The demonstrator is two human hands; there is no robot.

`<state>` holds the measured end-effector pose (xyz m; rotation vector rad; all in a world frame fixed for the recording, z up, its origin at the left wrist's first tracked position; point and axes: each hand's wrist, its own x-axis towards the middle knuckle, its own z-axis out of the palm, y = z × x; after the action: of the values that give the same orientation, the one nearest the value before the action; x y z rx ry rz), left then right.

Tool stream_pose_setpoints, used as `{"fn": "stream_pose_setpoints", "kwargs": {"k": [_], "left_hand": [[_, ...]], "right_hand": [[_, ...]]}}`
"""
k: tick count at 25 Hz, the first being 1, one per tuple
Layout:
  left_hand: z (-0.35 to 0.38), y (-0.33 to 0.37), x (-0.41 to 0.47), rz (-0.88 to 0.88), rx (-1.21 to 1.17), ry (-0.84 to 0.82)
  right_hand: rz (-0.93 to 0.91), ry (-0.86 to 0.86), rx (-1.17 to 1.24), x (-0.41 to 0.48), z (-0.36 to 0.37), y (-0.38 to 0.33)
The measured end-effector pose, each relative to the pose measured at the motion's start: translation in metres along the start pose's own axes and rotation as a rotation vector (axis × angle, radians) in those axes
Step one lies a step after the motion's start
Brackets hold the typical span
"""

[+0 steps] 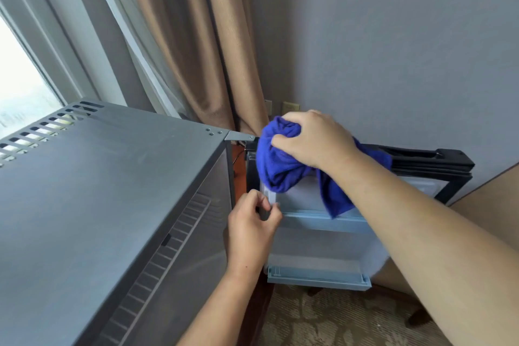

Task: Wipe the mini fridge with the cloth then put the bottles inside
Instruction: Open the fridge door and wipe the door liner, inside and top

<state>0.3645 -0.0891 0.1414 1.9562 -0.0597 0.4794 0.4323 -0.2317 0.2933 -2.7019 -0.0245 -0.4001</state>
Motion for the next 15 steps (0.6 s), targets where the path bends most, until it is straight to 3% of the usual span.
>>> {"fn": "stream_pose_setpoints", "kwargs": {"k": [7, 15], "left_hand": [[-0.003, 0.001, -0.003, -0.015, -0.037, -0.02], [-0.001, -0.003, -0.001, -0.046, -0.088, -0.022]], "right_hand": [[0.234, -0.025, -0.001, -0.011, -0.046, 0.079], [0.016, 0.071, -0.065, 0.003, 0.024, -0.02]]}}
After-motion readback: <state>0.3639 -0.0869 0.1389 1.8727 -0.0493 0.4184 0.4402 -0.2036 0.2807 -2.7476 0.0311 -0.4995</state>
